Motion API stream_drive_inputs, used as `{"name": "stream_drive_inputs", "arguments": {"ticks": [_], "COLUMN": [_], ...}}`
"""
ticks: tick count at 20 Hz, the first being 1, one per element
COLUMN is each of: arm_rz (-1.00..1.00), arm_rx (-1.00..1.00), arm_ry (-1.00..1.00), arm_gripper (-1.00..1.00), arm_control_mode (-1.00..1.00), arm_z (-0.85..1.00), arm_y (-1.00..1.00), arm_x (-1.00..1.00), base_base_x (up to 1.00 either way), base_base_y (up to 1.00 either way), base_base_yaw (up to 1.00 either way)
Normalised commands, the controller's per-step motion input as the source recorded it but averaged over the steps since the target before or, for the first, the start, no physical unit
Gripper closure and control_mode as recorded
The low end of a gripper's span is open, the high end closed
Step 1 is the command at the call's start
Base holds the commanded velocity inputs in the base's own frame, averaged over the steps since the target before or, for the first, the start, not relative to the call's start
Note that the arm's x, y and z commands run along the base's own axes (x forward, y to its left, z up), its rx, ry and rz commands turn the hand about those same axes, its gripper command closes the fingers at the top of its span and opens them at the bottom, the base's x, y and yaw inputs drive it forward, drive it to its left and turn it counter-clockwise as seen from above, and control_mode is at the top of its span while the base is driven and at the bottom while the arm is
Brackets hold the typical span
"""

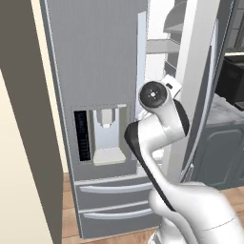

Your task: There is a bowl on the dining counter. Grab a lemon wedge from the fridge and place it in the bowl. Then get the liquor bottle and glass cup from the cabinet and place them next to the bowl.

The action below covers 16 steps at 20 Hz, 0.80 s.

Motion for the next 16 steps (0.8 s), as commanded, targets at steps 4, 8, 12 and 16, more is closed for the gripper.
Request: {"name": "stream_drive_inputs", "arguments": {"ticks": [4,8,12,16], "arm_rz": [0.00,-0.01,-0.02,-0.05], "arm_rx": [-0.08,-0.12,-0.07,-0.02], "arm_ry": [0.06,0.03,0.09,0.12], "arm_gripper": [-1.00,-1.00,-1.00,-1.00], "arm_control_mode": [-1.00,-1.00,-1.00,-1.00], "arm_z": [0.29,0.27,0.20,0.12], "arm_y": [-0.08,-0.11,-0.17,-0.23], "arm_x": [0.74,0.56,0.47,0.16], "base_base_x": [0.00,0.00,0.00,0.00], "base_base_y": [0.00,0.00,0.00,0.00], "base_base_yaw": [0.00,0.00,0.00,0.00]}}
